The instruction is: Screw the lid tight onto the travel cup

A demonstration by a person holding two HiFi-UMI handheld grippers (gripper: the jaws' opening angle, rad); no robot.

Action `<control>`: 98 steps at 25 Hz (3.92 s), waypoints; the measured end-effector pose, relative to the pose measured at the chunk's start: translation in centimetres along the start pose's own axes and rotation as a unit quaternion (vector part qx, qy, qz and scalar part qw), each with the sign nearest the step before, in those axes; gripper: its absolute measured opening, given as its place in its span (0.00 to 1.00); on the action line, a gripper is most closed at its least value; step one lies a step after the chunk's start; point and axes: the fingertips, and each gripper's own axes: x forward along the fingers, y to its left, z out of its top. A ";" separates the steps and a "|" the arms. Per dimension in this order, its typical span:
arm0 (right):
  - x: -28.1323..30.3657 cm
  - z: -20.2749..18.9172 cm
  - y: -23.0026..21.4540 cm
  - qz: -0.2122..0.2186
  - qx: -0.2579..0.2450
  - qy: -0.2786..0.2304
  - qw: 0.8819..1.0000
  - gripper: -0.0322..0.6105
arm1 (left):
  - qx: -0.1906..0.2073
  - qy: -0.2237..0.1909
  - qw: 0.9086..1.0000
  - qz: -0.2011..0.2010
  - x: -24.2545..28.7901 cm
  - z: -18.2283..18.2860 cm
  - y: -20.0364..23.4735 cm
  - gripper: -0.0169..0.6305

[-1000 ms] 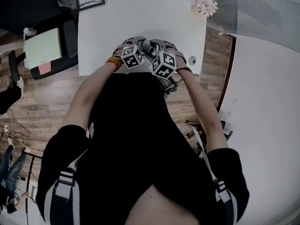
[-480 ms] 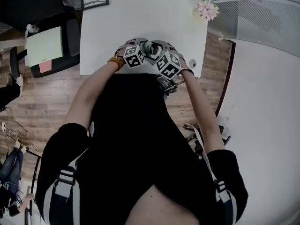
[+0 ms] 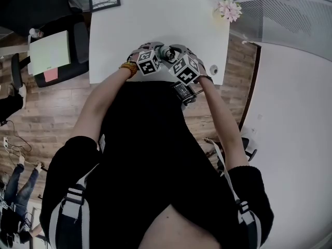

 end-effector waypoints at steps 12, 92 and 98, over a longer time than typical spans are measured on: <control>0.7 -1.3 1.8 0.024 -0.411 0.100 0.906 0.45 | -0.008 0.004 1.000 -0.003 0.0 -0.1 0.1 0.60; -0.2 -0.5 -0.4 -0.040 -0.024 -0.026 0.999 0.43 | -0.029 -0.003 1.000 -0.006 0.2 0.0 0.3 0.60; -0.3 -1.3 0.3 -0.005 -0.232 -0.005 0.973 0.43 | -0.024 0.000 1.000 -0.001 0.2 0.1 0.3 0.60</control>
